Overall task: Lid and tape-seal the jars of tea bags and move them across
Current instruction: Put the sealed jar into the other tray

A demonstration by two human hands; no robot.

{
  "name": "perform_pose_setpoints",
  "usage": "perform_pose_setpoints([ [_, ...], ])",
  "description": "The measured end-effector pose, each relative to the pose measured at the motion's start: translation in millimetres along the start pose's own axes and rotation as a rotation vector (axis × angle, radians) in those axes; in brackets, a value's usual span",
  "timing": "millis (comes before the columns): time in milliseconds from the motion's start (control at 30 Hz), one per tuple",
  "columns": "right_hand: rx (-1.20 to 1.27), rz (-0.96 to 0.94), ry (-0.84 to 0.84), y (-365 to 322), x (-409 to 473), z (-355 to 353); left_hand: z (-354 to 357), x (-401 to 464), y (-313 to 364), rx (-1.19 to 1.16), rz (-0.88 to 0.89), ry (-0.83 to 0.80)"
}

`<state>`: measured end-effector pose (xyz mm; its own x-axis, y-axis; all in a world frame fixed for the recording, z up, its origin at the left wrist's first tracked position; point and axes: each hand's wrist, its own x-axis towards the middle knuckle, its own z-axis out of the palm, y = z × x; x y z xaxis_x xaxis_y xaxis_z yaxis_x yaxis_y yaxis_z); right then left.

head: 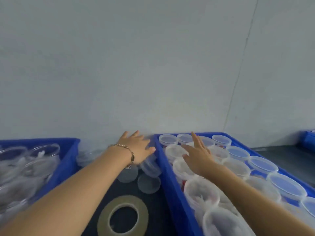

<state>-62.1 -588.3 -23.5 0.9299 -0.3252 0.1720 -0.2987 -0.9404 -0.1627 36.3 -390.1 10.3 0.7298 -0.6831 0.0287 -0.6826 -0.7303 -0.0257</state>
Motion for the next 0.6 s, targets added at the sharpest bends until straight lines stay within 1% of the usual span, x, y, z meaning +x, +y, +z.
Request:
perform_pose_setpoints([
  [33, 0.000, -0.042, 0.038, -24, -11, -1, -3, -24, -19, -0.044, -0.049, 0.047],
  [100, 0.028, -0.148, 0.103, -74, -32, -3, -6, -76, -57, -0.131, -0.127, 0.217],
  [133, 0.065, -0.200, 0.114, -99, -42, -3, -7, -102, -75, -0.187, -0.192, 0.289],
  [167, 0.110, -0.246, 0.101, -123, -51, -1, -8, -130, -90, -0.230, -0.279, 0.328],
  [233, 0.174, -0.317, 0.041, -173, -68, 6, -9, -181, -118, -0.195, -0.406, 0.308],
  [300, 0.231, -0.372, -0.034, -223, -85, 19, -3, -224, -145, -0.132, -0.445, 0.282],
  [400, 0.376, -0.491, -0.109, -294, -113, 40, 9, -280, -180, -0.171, -0.515, 0.294],
  [433, 0.408, -0.541, -0.140, -315, -122, 47, 13, -296, -189, -0.193, -0.541, 0.271],
  [500, 0.407, -0.624, -0.190, -349, -137, 61, 22, -324, -203, -0.227, -0.571, 0.168],
  [567, 0.376, -0.660, -0.266, -375, -149, 75, 31, -344, -210, -0.230, -0.576, 0.087],
  [600, 0.368, -0.681, -0.304, -384, -153, 81, 35, -350, -210, -0.232, -0.574, 0.077],
])
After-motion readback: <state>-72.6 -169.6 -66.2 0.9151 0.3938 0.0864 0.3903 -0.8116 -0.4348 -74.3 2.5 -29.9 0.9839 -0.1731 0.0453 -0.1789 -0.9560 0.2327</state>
